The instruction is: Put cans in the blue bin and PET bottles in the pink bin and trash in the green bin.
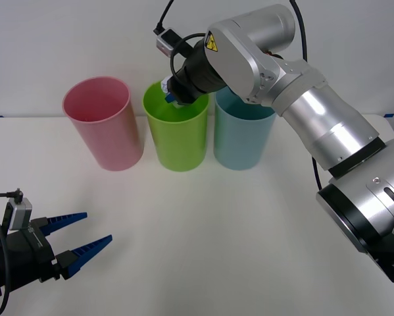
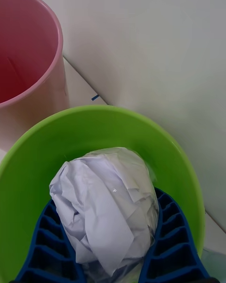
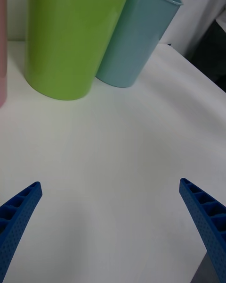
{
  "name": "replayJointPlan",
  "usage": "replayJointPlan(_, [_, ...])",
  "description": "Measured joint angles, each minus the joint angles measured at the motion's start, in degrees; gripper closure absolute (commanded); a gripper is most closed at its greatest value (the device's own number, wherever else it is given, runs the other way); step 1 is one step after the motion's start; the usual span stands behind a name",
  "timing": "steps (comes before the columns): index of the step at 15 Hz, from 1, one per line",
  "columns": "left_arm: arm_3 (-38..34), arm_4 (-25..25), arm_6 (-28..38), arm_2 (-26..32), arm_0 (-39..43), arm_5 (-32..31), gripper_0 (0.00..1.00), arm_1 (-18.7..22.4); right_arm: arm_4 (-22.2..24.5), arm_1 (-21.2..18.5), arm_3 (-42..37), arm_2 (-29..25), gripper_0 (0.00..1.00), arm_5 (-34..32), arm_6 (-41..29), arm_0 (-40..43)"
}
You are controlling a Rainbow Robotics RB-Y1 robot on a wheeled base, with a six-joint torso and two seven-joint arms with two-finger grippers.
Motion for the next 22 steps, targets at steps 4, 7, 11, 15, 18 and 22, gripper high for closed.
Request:
replayJointPlan(4, [0.0,0.0,0.0,0.0,0.0,0.0,0.0,0.0,0.1,0.0,0.0,0.4,1.0,0.0,0.1,0.0])
replayJointPlan(7, [0.0,0.0,0.0,0.0,0.0,0.0,0.0,0.0,0.0,0.0,0.0,0.5,1.0,-0.1,0.1,0.0])
replayJointPlan(11, [0.0,0.0,0.0,0.0,0.0,0.0,0.0,0.0,-0.1,0.0,0.1,0.5,0.95,-0.1,0.1,0.0])
replayJointPlan(15, [0.0,0.0,0.0,0.0,0.0,0.0,0.0,0.0,0.8,0.0,0.1,0.9,0.0,-0.1,3.5,0.0])
replayJointPlan(18, [0.0,0.0,0.0,0.0,0.0,0.0,0.0,0.0,0.1,-0.1,0.1,0.8,0.0,0.0,3.6,0.0])
replayJointPlan(22, [0.0,0.0,0.0,0.0,0.0,0.0,0.0,0.0,-0.2,0.0,0.1,0.8,0.0,0.4,3.2,0.0])
